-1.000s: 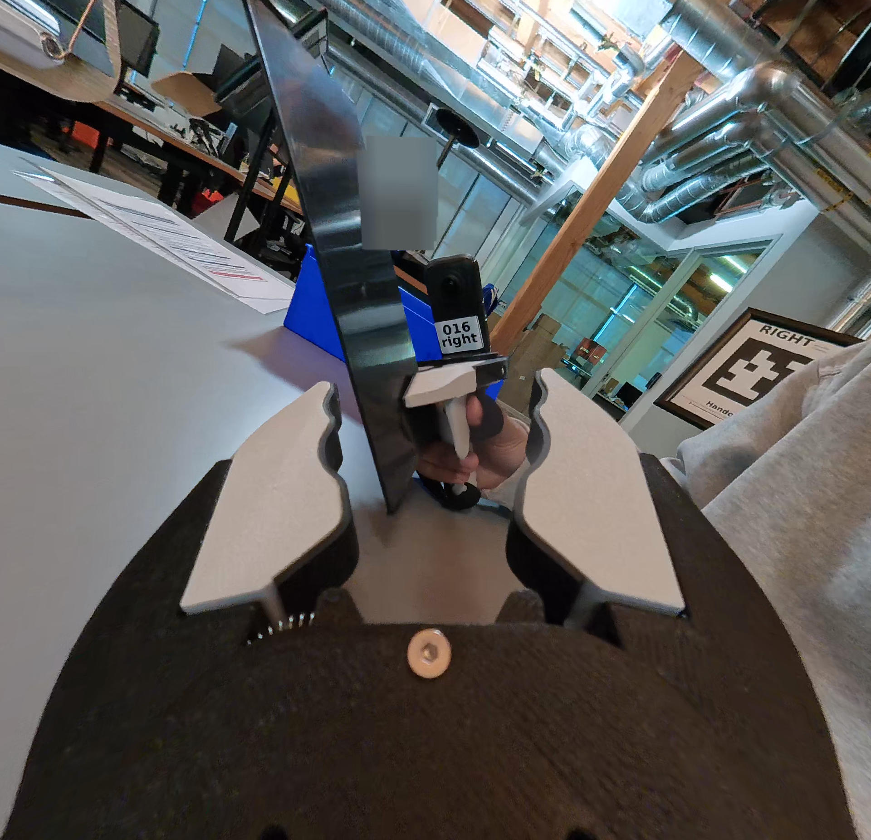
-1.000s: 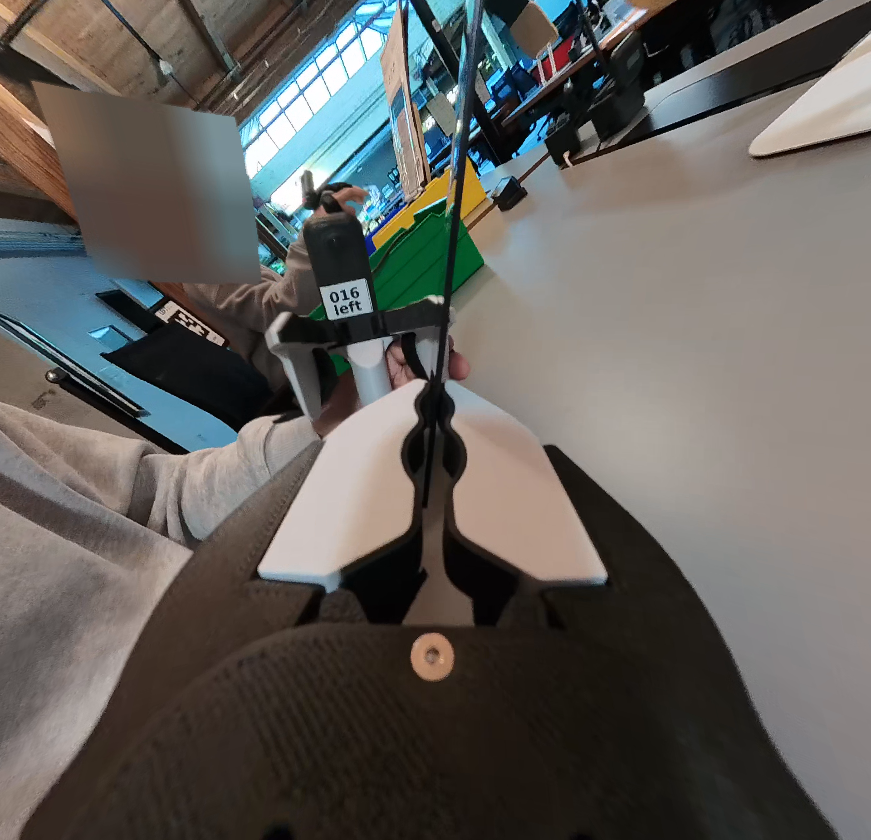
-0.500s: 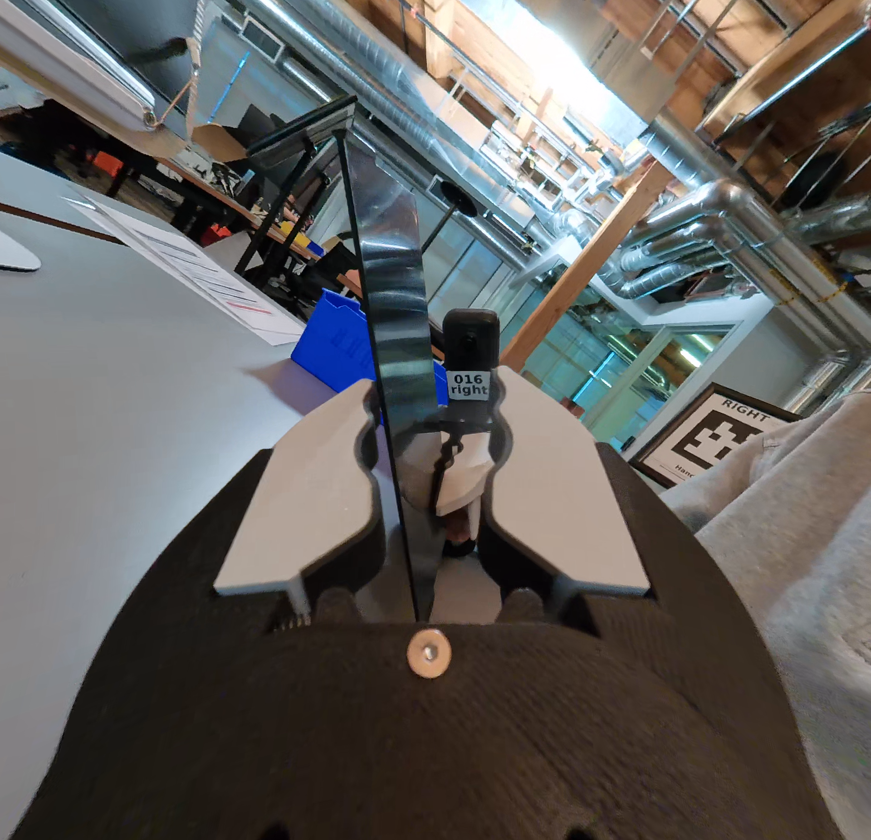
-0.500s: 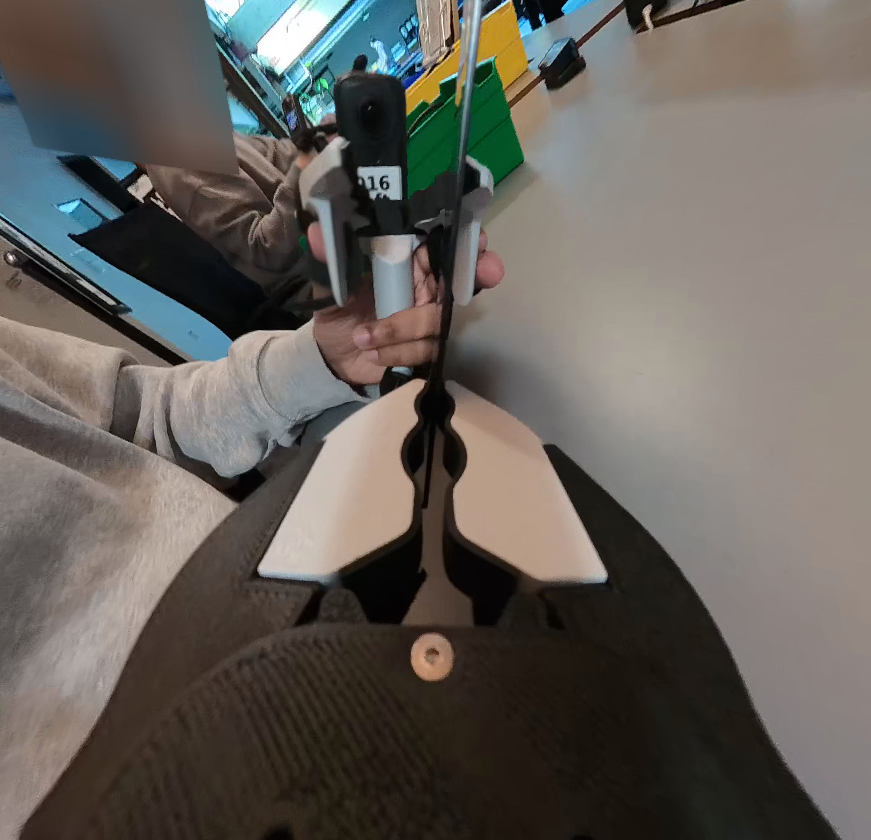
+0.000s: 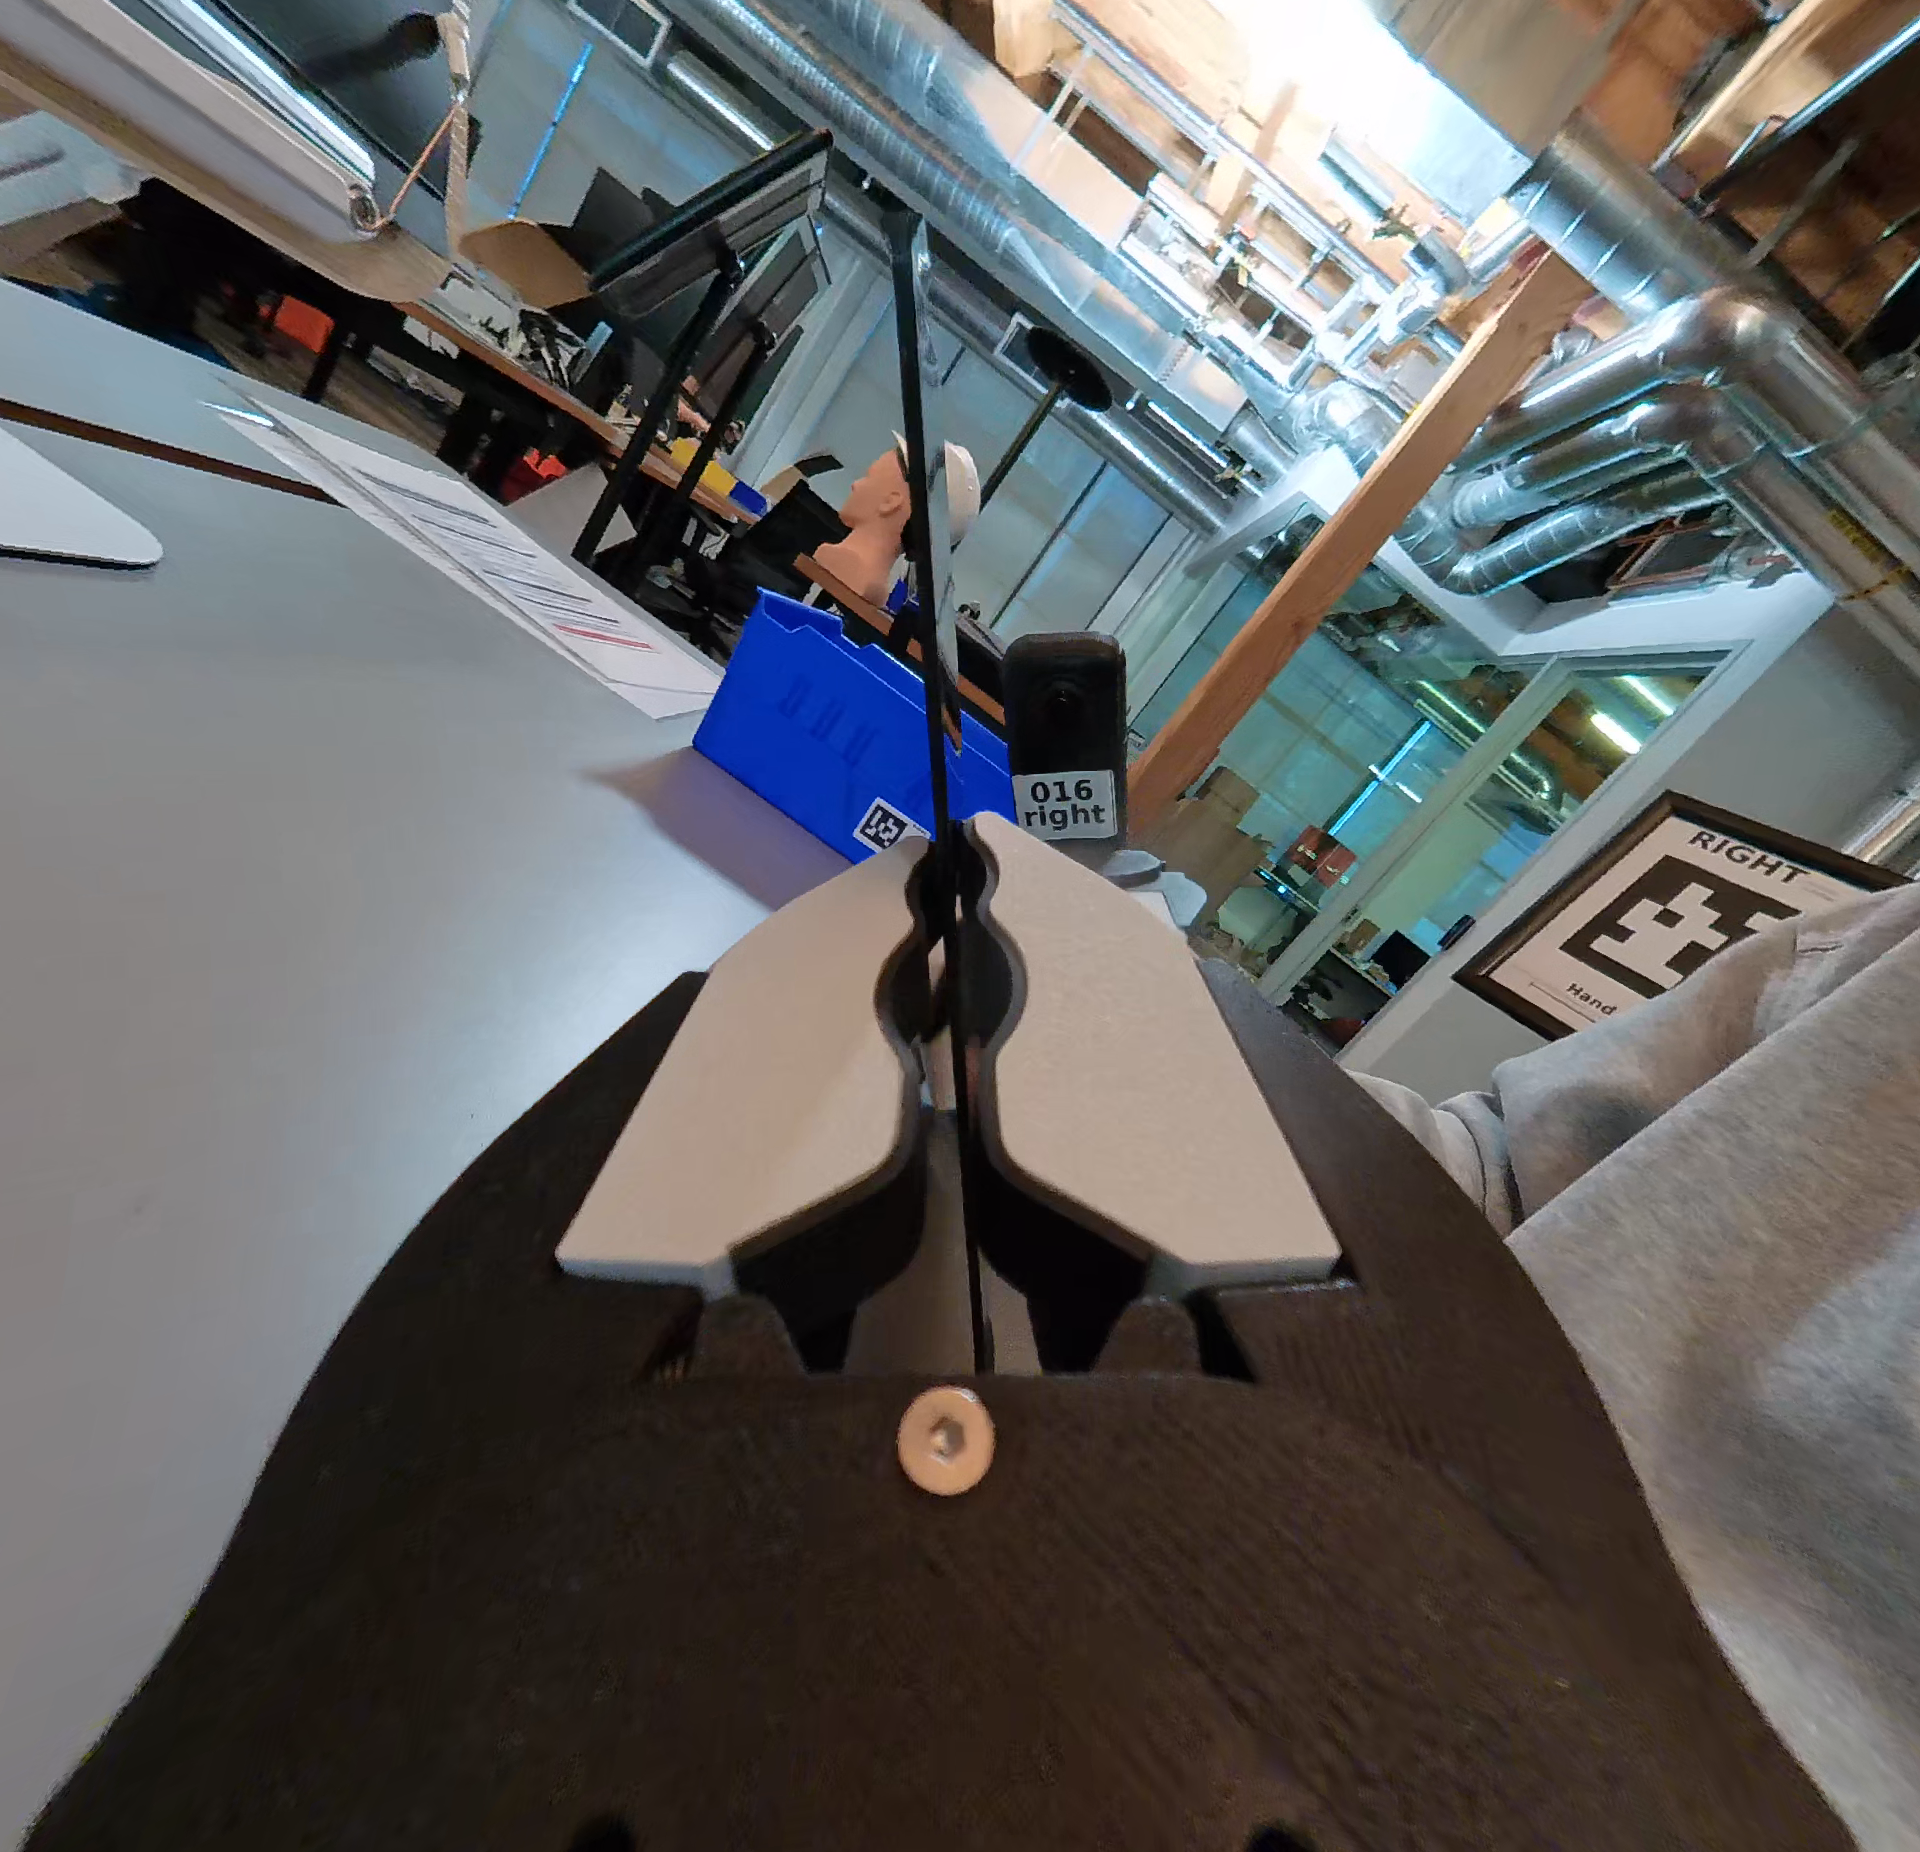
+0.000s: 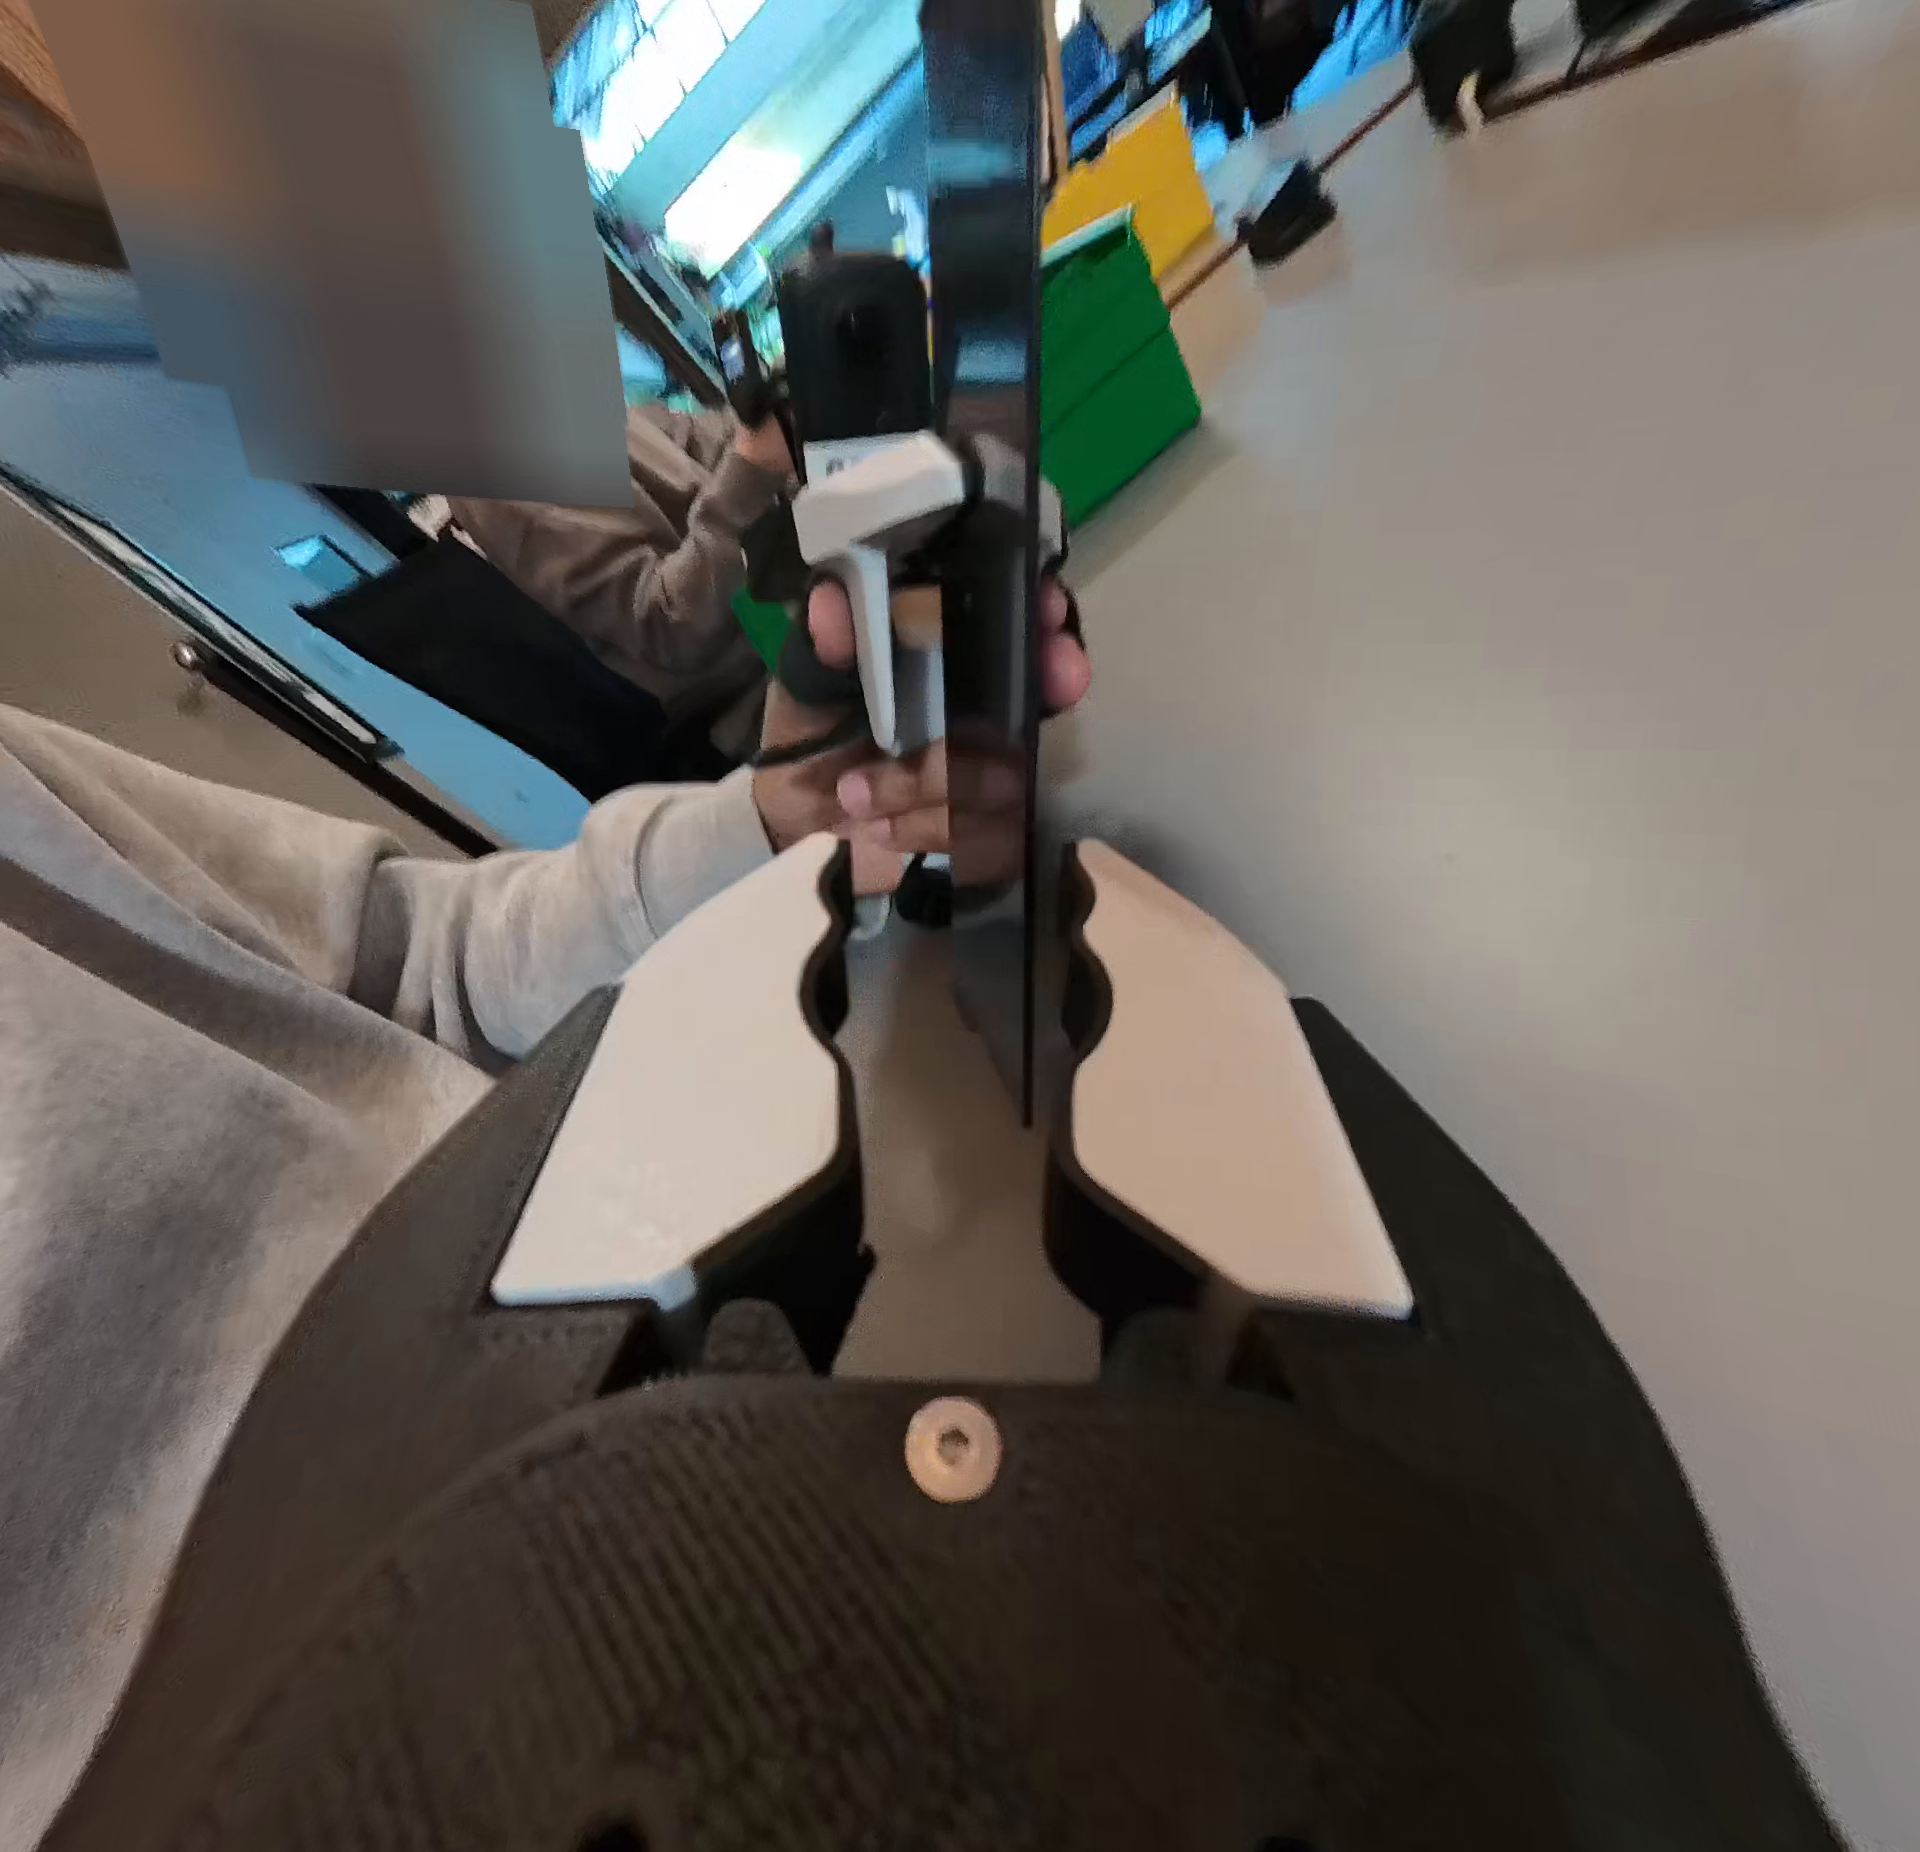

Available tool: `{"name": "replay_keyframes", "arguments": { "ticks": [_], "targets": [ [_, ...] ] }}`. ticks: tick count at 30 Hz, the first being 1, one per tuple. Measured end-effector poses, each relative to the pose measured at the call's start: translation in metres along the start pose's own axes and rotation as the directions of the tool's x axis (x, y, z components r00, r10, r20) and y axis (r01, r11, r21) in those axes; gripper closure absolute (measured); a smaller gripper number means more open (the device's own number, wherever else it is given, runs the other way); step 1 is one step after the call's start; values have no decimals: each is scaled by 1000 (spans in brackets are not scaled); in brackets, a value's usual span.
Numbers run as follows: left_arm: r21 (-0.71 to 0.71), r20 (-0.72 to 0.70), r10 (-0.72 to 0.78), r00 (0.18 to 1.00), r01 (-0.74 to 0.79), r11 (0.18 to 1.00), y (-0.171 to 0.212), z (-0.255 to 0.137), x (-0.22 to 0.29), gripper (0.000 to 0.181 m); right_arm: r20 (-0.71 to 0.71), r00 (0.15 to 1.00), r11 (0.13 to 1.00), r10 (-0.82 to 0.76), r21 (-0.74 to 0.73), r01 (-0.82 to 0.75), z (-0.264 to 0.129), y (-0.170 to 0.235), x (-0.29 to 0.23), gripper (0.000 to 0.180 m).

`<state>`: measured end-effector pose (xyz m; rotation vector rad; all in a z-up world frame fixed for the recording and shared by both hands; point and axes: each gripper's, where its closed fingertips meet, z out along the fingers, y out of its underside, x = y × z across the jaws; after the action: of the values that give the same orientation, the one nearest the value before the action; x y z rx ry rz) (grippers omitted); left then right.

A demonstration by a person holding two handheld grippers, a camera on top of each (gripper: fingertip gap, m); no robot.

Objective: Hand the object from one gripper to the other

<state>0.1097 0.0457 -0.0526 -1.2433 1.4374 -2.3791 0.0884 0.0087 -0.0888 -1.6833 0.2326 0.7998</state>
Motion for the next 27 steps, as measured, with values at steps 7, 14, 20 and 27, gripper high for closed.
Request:
{"name": "replay_keyframes", "arguments": {
  "ticks": [7, 14, 20, 27],
  "targets": [
    [-38, -3, -26, 1000, 25, 999, 8, 4, 0, 178, -118, 981, 962, -151, 211, 173, -27, -38, 6, 104],
    [-74, -3, -48, 999, 48, 996, 17, 8, -2, 178, -245, 875, 851, -419, 231, 472, -31, -50, -3, 87],
    [-88, -44, -53, 998, 49, 995, 19, 11, 6, 178, -108, 963, 947, -245, 187, 262, -11, -30, -5, 105],
    [-144, -80, -86, 993, 74, 987, 30, 16, 12, 178, -74, 990, 939, -121, 315, 138, -29, -48, -4, 116]
  ]
}}
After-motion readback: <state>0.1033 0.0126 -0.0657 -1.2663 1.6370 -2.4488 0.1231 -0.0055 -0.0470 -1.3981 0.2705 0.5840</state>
